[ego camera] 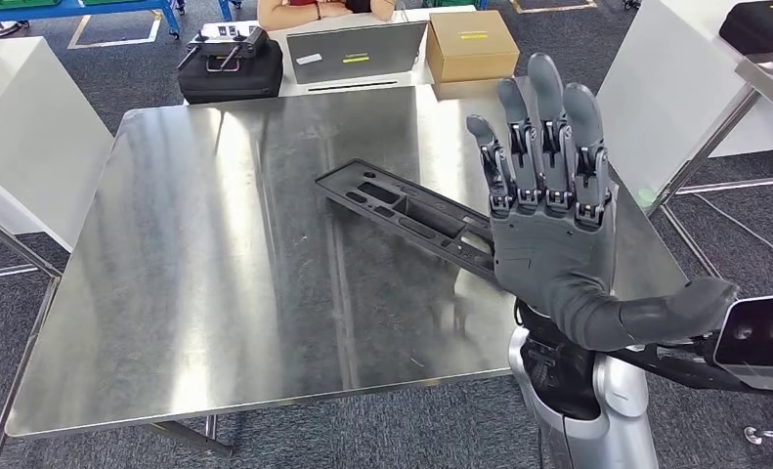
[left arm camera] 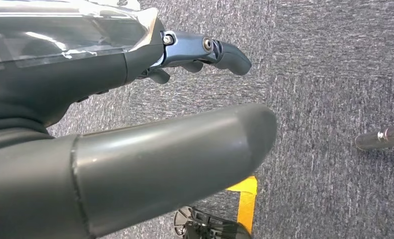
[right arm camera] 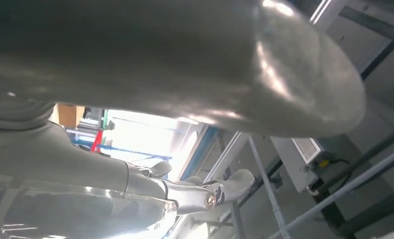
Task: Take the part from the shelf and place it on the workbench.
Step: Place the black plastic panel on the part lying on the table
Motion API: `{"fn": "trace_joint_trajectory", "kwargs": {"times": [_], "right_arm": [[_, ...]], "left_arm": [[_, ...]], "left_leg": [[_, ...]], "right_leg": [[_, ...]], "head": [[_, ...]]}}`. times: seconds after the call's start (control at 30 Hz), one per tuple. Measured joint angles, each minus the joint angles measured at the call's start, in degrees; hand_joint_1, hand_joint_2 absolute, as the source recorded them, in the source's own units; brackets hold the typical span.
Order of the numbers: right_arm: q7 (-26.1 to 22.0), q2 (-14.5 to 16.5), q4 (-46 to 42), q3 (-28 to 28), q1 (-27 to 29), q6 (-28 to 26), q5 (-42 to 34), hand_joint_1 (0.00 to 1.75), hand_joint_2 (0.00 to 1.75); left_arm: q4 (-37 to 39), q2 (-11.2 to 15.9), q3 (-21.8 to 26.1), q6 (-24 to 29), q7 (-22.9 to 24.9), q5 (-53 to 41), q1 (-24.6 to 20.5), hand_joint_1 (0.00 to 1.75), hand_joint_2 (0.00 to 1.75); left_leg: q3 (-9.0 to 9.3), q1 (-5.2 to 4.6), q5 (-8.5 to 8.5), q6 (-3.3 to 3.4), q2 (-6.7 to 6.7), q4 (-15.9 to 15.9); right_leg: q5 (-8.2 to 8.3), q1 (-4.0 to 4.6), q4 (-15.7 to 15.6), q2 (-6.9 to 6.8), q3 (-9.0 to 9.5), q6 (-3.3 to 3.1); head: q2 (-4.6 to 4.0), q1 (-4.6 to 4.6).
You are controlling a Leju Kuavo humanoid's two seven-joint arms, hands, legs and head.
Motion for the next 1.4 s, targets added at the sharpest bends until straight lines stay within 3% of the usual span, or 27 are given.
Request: {"fn": "trace_joint_trajectory", "kwargs": {"times": [0.07, 0.1, 0.17, 0.23, 0.27, 0.33, 0.37, 0.4, 0.5, 0.57, 0.6, 0.67, 0.7, 0.73, 0.77, 0.8, 0.87, 0.93, 1.03, 1.07, 1.1, 1.17, 1.23, 1.27, 1.3, 1.33, 1.4], "right_arm": [[0.0, -0.4, -0.7, 0.0, 0.7, 0.3, 0.0, 0.00, 0.00], [0.1, -0.6, -0.8, 0.0, 1.0, 0.4, 0.0, 0.00, 0.00], [0.2, -1.1, -0.9, 0.1, 1.5, 0.7, 0.1, 0.00, 0.00], [0.3, -1.5, -0.9, 0.1, 2.3, 1.0, 0.1, 0.00, 0.00], [0.3, -1.6, -0.9, 0.1, 2.5, 1.1, 0.1, 0.00, 0.00], [0.3, -1.8, -0.9, 0.1, 2.7, 1.1, 0.1, 0.00, 0.00], [0.4, -1.9, -0.9, 0.2, 2.7, 1.1, 0.1, 0.00, 0.00], [0.4, -1.9, -0.9, 0.2, 2.7, 1.2, 0.1, 0.00, 0.00], [0.4, -2.0, -0.9, 0.2, 2.9, 1.2, 0.1, 0.00, 0.00], [0.4, -1.9, -1.0, 0.2, 2.9, 1.2, 0.1, 0.00, 0.00], [0.5, -1.9, -1.0, 0.2, 2.9, 1.2, 0.1, 0.00, 0.00], [0.5, -1.9, -1.0, 0.2, 3.0, 1.2, 0.1, 0.00, 0.00], [0.5, -1.9, -1.0, 0.2, 3.0, 1.2, 0.1, 0.00, 0.00], [0.5, -1.9, -1.0, 0.2, 3.0, 1.2, 0.1, 0.00, 0.00], [0.5, -1.9, -1.0, 0.2, 3.1, 1.2, 0.1, 0.00, 0.00], [0.5, -1.9, -1.1, 0.2, 3.1, 1.2, 0.1, 0.00, 0.00], [0.5, -1.9, -1.1, 0.2, 3.1, 1.2, 0.1, 0.00, 0.00], [0.5, -1.9, -1.2, 0.2, 3.0, 1.2, 0.1, 0.00, 0.00], [0.5, -1.9, -1.3, 0.2, 3.0, 1.2, 0.1, 0.00, 0.00], [0.5, -2.0, -1.3, 0.2, 3.0, 1.2, 0.1, 0.00, 0.00], [0.5, -2.0, -1.3, 0.2, 3.0, 1.2, 0.1, 0.00, 0.00], [0.5, -2.1, -1.3, 0.3, 3.0, 1.2, 0.1, 0.00, 0.00], [0.5, -2.2, -1.3, 0.3, 3.1, 1.2, 0.1, 0.00, 0.00], [0.6, -2.3, -1.3, 0.3, 3.2, 1.3, 0.1, 0.00, 0.00], [0.7, -2.4, -1.2, 0.3, 3.3, 1.4, 0.3, 0.00, 0.00], [0.8, -2.5, -1.2, 0.4, 3.5, 1.5, 0.5, 0.00, 0.00], [0.6, -2.6, -1.1, 0.6, 3.7, 1.9, 1.1, 0.00, 0.00]], "left_arm": [[-0.1, -0.2, 0.0, 0.0, 0.0, -0.2, 0.0, 0.00, 0.00], [-0.1, -0.3, 0.0, -0.1, 0.0, -0.3, 0.0, 0.00, 0.00], [-0.2, -0.4, 0.1, -0.3, 0.1, -0.4, -0.1, 0.00, 0.00], [-0.2, -0.6, 0.1, -0.5, 0.1, -0.4, -0.1, 0.00, 0.00], [-0.2, -0.7, 0.1, -0.6, 0.1, -0.4, -0.1, 0.00, 0.00], [-0.3, -0.8, 0.2, -0.6, 0.2, -0.4, -0.1, 0.00, 0.00], [-0.3, -0.8, 0.3, -0.6, 0.2, -0.4, -0.1, 0.00, 0.00], [-0.4, -0.8, 0.4, -0.6, 0.2, -0.4, -0.1, 0.00, 0.00], [-0.6, -0.9, 0.6, -0.6, 0.2, -0.4, -0.1, 0.00, 0.00], [-0.6, -0.9, 0.7, -0.6, 0.2, -0.4, 0.0, 0.00, 0.00], [-0.6, -0.9, 0.7, -0.6, 0.2, -0.4, 0.0, 0.00, 0.00], [-0.6, -0.9, 0.7, -0.6, 0.2, -0.4, -0.1, 0.00, 0.00], [-0.6, -0.9, 0.7, -0.6, 0.2, -0.4, -0.1, 0.00, 0.00], [-0.6, -0.9, 0.8, -0.6, 0.2, -0.4, -0.1, 0.00, 0.00], [-0.6, -0.9, 0.8, -0.6, 0.2, -0.4, -0.1, 0.00, 0.00], [-0.6, -0.9, 0.8, -0.6, 0.2, -0.4, -0.1, 0.00, 0.00], [-0.6, -0.9, 0.8, -0.6, 0.2, -0.4, -0.2, 0.00, 0.00], [-0.7, -0.8, 0.8, -0.6, 0.2, -0.4, -0.3, 0.00, 0.00], [-0.8, -0.9, 0.8, -0.6, 0.2, -0.4, -0.3, 0.00, 0.00], [-0.8, -0.9, 0.9, -0.6, 0.2, -0.4, -0.3, 0.00, 0.00], [-0.9, -0.9, 0.9, -0.6, 0.2, -0.4, -0.3, 0.00, 0.00], [-0.9, -0.9, 0.9, -0.6, 0.2, -0.4, -0.4, 0.00, 0.00], [-1.0, -1.0, 0.9, -0.6, 0.2, -0.4, -0.4, 0.00, 0.00], [-1.0, -1.0, 0.9, -0.6, 0.3, -0.4, -0.4, 0.00, 0.00], [-1.0, -1.0, 0.9, -0.6, 0.5, -0.5, -0.4, 0.00, 0.00], [-1.0, -1.1, 0.9, -0.6, 0.7, -0.5, -0.4, 0.00, 0.00], [-1.0, -1.3, 0.9, -0.6, 1.2, -0.6, -0.4, 0.00, 0.00]], "left_leg": [[0.79, 0.31, 1.02, 0.57, 0.32, -1.4], [1.10, 0.52, 1.51, 0.80, 0.51, -2.1], [1.09, 0.63, 1.75, 1.00, 0.71, -2.4], [0.90, 0.73, 1.82, 0.86, 0.80, -2.3], [0.83, 0.87, 1.87, 0.70, 0.81, -2.3], [0.67, 1.22, 1.86, 0.03, 0.77, -1.9], [0.48, 1.33, 1.84, -0.45, 0.68, -1.7], [0.33, 1.31, 1.81, -0.95, 0.59, -1.4], [-0.27, 1.24, 2.07, -2.05, 0.33, -0.7], [-1.11, 1.58, 0.91, -2.51, 0.45, 0.4], [-1.96, 1.70, -0.93, -2.66, 0.58, 2.3], [-4.52, 1.74, -6.15, -2.82, 0.81, 9.4], [-5.64, 1.73, -8.12, -2.82, 0.81, 13.1], [-6.05, 1.72, -9.00, -2.72, 0.81, 15.4], [-5.40, 1.70, -8.75, -2.49, 0.81, 15.6], [-3.59, 1.63, -7.61, -2.14, 0.81, 13.6], [2.20, 1.28, -5.22, -1.14, 0.83, 5.5], [5.74, 0.70, -4.17, -0.64, 0.85, 0.0], [5.47, 0.20, -3.15, -0.30, 0.95, -1.2], [5.12, 0.27, -2.48, 0.04, 1.07, -1.5], [4.62, 0.39, -1.69, 0.39, 1.21, -1.9], [3.30, 0.44, -0.35, 0.82, 1.39, -2.2], [1.79, 0.27, 0.83, 0.91, 1.52, -2.1], [1.07, 0.19, 1.40, 0.90, 1.55, -2.1], [0.39, 0.13, 1.95, 0.85, 1.57, -2.1], [-0.19, 0.09, 2.45, 0.75, 1.54, -2.0], [-1.09, -0.04, 3.39, 0.34, 1.46, -1.9]], "right_leg": [[-0.76, 0.17, 0.8, -0.02, -0.28, 0.18], [-1.93, 0.24, 2.8, -0.04, -1.13, 0.10], [-5.33, 0.10, 9.9, -0.06, -4.37, -0.15], [-6.94, -0.23, 15.2, -0.08, -6.64, 0.44], [-6.33, -0.46, 14.6, -0.11, -6.16, 1.13], [-3.42, -1.04, 7.0, -0.25, -1.96, 2.77], [-2.04, -1.09, 3.4, -0.16, 0.24, 3.16], [-1.13, -1.12, 0.9, -0.01, 1.62, 3.14], [-0.74, -1.02, 0.3, 0.47, 1.46, 1.33], [-0.34, -1.10, 0.3, 0.38, 0.75, 0.04], [0.05, -1.08, 0.3, 0.30, 0.30, -0.59], [0.82, -0.73, 0.4, 0.12, -0.65, -1.49], [1.18, -0.48, 0.4, 0.02, -1.17, -1.72], [1.54, -0.24, 0.4, -0.05, -1.66, -1.80], [1.88, -0.02, 0.4, -0.09, -2.09, -1.80], [2.18, 0.16, 0.4, -0.11, -2.45, -1.74], [2.79, 0.44, 0.4, -0.11, -2.91, -1.47], [3.41, 0.54, 0.3, -0.25, -3.04, -0.83], [4.22, 0.36, 0.1, -0.44, -3.24, 0.44], [3.66, 0.38, 0.6, -0.43, -3.75, 0.56], [2.25, 0.46, 2.1, -0.40, -4.51, 0.41], [-2.41, 0.52, 8.2, -0.37, -6.75, -0.23], [-5.51, 0.49, 14.9, -0.36, -8.06, -0.09], [-5.58, 0.49, 16.0, -0.37, -7.57, 0.35], [-4.76, 0.50, 15.0, -0.37, -5.97, 0.88], [-3.55, 0.51, 11.8, -0.37, -3.34, 1.32], [-2.39, 0.73, 2.6, -0.37, 3.01, 1.17]], "head": [[0.00, 0.05], [0.00, 0.10], [0.00, 0.17], [0.00, 0.17], [0.00, 0.17], [0.00, 0.19], [0.00, 0.23], [0.00, 0.24], [0.00, 0.11], [0.00, -0.02], [0.00, -0.09], [0.00, -0.17], [0.00, -0.20], [0.00, -0.19], [0.00, -0.20], [0.00, -0.20], [0.00, -0.19], [0.00, -0.15], [0.00, -0.18], [0.00, -0.14], [0.00, -0.09], [0.00, -0.01], [0.00, 0.01], [0.00, 0.00], [0.00, 0.00], [0.00, -0.01], [0.01, -0.03]]}}
